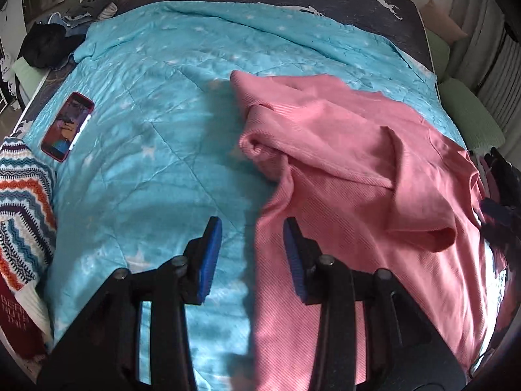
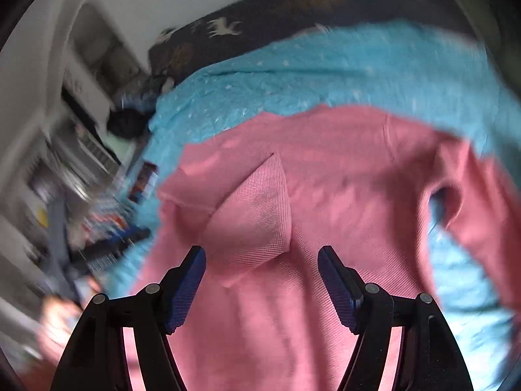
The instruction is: Fold small clothes
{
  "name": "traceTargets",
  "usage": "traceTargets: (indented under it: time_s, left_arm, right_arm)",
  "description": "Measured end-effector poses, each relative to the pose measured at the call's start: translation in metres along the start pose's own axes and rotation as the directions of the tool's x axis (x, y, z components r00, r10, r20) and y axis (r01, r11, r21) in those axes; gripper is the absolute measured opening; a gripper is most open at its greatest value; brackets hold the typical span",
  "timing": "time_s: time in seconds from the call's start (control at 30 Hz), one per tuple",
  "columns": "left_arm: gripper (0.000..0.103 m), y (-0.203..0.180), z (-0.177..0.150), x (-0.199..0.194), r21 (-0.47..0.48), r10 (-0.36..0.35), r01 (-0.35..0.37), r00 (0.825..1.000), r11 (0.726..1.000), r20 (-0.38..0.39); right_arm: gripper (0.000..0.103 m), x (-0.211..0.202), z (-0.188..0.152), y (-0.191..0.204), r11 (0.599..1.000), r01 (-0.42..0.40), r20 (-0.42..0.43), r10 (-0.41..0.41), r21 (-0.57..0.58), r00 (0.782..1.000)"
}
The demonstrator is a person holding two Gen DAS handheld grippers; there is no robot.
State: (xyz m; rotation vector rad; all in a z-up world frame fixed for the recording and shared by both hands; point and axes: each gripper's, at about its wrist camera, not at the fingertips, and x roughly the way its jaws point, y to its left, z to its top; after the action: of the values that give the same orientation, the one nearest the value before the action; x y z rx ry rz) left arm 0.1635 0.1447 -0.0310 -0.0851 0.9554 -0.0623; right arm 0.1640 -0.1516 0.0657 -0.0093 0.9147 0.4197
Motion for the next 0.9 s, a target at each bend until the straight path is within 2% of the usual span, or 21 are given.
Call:
traceTargets:
  time_s: [0.07, 0.13, 0.23, 0.3, 0.33, 0.37, 0.43, 0.47, 0.5, 0.53, 0.57, 0.6, 0.63, 0.67, 0.7, 0.77, 0.83, 0.9]
  left_arm:
    - [0.041, -0.001, 0.001, 0.000, -0.002, -0.010, 0.010, 1.000, 1.000, 0.010]
    - [0.041, 0.000, 0.002, -0.003, -0.010, -0.036, 0.036, 0.999, 0.999, 0.016]
    - [0.041, 0.002, 0.004, -0.002, -0.028, -0.062, 0.062, 0.998, 0.998, 0.012]
    - [0.041, 0.006, 0.008, 0.002, -0.042, -0.062, 0.063, 0.998, 0.997, 0.014]
    - [0.041, 0.008, 0.011, 0.004, -0.052, -0.066, 0.066, 0.998, 0.996, 0.013]
    - [0.041, 0.009, 0.012, 0.006, -0.061, -0.070, 0.070, 0.997, 0.996, 0.011]
    - [0.041, 0.010, 0.017, 0.012, -0.082, -0.085, 0.084, 0.996, 0.993, 0.001]
    - [0.041, 0.009, 0.019, 0.014, -0.081, -0.086, 0.086, 0.996, 0.993, -0.001]
    - [0.041, 0.007, 0.020, 0.016, -0.076, -0.085, 0.085, 0.996, 0.993, -0.003]
    - [0.041, 0.004, 0.021, 0.018, -0.069, -0.084, 0.084, 0.996, 0.994, -0.004]
    - [0.041, 0.002, 0.022, 0.019, -0.062, -0.084, 0.083, 0.996, 0.995, -0.005]
    - [0.041, -0.002, 0.023, 0.022, -0.053, -0.084, 0.083, 0.996, 0.995, -0.011]
    - [0.041, -0.004, 0.023, 0.024, -0.050, -0.084, 0.083, 0.996, 0.995, -0.014]
    - [0.041, -0.005, 0.024, 0.027, -0.048, -0.083, 0.082, 0.996, 0.995, -0.018]
    - [0.041, -0.007, 0.024, 0.029, -0.048, -0.080, 0.079, 0.997, 0.996, -0.022]
    - [0.041, -0.008, 0.025, 0.035, -0.054, -0.073, 0.071, 0.997, 0.996, -0.027]
    - [0.041, -0.007, 0.025, 0.039, -0.060, -0.059, 0.056, 0.998, 0.997, -0.034]
    - [0.042, -0.005, 0.026, 0.042, -0.067, -0.045, 0.042, 0.998, 0.997, -0.042]
  right_arm:
    - [0.073, 0.003, -0.005, 0.043, 0.970, 0.095, 0.016, -0.094, -0.226, 0.995]
    - [0.073, 0.015, -0.012, 0.074, 0.907, 0.158, 0.031, -0.159, -0.390, 0.987]
    - [0.073, 0.051, -0.021, 0.098, 0.807, 0.253, 0.028, -0.282, -0.534, 0.959]
    - [0.059, 0.073, -0.020, 0.097, 0.782, 0.271, 0.010, -0.321, -0.562, 0.947]
    - [0.024, 0.081, -0.016, 0.091, 0.789, 0.281, -0.004, -0.338, -0.546, 0.941]
    - [0.009, 0.086, -0.009, 0.080, 0.831, 0.266, -0.039, -0.325, -0.489, 0.945]
    - [0.007, 0.075, 0.016, 0.041, 0.969, 0.119, -0.105, -0.144, -0.215, 0.984]
    - [0.007, 0.065, 0.026, 0.018, 0.995, 0.069, -0.089, -0.074, -0.068, 0.993]
    - [0.007, 0.050, 0.033, -0.010, 0.996, 0.033, -0.040, -0.030, 0.078, 0.999]
    - [0.008, 0.035, 0.036, -0.043, 0.972, -0.026, 0.025, 0.020, 0.232, 0.999]
    - [0.009, 0.023, 0.033, -0.074, 0.926, -0.089, 0.076, 0.066, 0.367, 0.995]
    - [0.010, 0.016, 0.027, -0.105, 0.858, -0.144, 0.107, 0.104, 0.492, 0.989]
    - [0.012, 0.012, 0.019, -0.132, 0.798, -0.150, 0.095, 0.116, 0.584, 0.989]
    - [0.017, 0.011, 0.012, -0.146, 0.780, -0.111, 0.052, 0.100, 0.616, 0.994]
    - [0.020, 0.009, 0.006, -0.157, 0.783, -0.033, -0.011, 0.050, 0.621, 0.999]
    - [0.037, 0.002, -0.004, -0.164, 0.794, 0.081, -0.077, -0.043, 0.602, 0.996]
    - [0.043, -0.003, -0.009, -0.167, 0.807, 0.091, -0.083, -0.053, 0.584, 0.995]
    - [0.043, -0.008, -0.010, -0.169, 0.815, 0.060, -0.065, -0.028, 0.577, 0.997]
